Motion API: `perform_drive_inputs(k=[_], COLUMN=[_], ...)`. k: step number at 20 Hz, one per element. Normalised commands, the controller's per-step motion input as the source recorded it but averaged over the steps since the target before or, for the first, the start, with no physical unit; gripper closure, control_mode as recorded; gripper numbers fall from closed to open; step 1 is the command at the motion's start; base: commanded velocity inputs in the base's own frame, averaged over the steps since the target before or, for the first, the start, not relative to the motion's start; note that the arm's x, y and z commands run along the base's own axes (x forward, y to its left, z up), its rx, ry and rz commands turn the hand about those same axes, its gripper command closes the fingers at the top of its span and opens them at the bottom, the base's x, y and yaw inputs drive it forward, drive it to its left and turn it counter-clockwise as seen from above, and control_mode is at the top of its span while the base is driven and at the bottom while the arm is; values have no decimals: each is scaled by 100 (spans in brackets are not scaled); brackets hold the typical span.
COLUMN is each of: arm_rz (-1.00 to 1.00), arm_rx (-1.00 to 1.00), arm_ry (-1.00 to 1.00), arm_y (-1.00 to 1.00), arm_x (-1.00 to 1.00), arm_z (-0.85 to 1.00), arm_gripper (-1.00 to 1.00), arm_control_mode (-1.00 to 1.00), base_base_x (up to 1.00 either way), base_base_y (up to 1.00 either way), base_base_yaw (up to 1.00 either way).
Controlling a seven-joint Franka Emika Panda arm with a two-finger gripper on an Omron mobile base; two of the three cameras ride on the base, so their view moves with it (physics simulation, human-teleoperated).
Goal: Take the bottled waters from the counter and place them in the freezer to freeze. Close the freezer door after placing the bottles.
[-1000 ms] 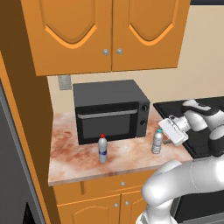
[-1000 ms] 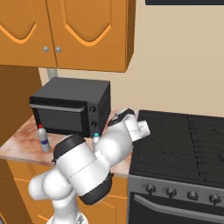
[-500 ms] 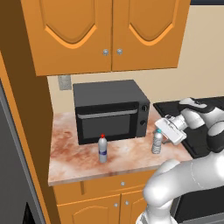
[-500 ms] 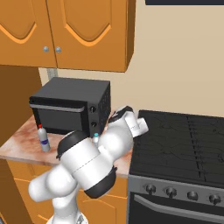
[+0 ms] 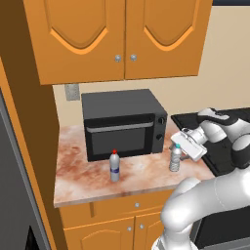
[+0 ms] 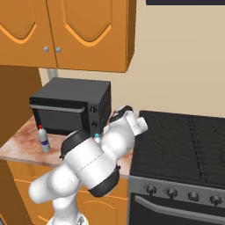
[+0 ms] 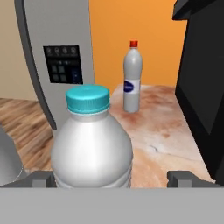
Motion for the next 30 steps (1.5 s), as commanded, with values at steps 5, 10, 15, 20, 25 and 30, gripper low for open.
perform_drive_inputs(k=[5, 10, 15, 20, 25, 30], arm_rz=[0, 0, 1, 0, 0, 0], arm_rx=[0, 0, 0, 0, 0, 0], arm_ry=[0, 0, 0, 0, 2, 4], arm_y=[0, 2, 0, 3, 12, 13], arm_x=[-16, -14, 0, 0, 0, 0], arm_z=[0, -2, 0, 0, 0, 0], arm_gripper=[-100, -100, -100, -100, -100, -100], arm_control_mode=[-100, -100, -100, -100, -100, -100], base_base_x=[0, 0, 0, 0, 0, 0], base_base_y=[0, 0, 0, 0, 0, 0], base_base_yaw=[0, 0, 0, 0, 0, 0])
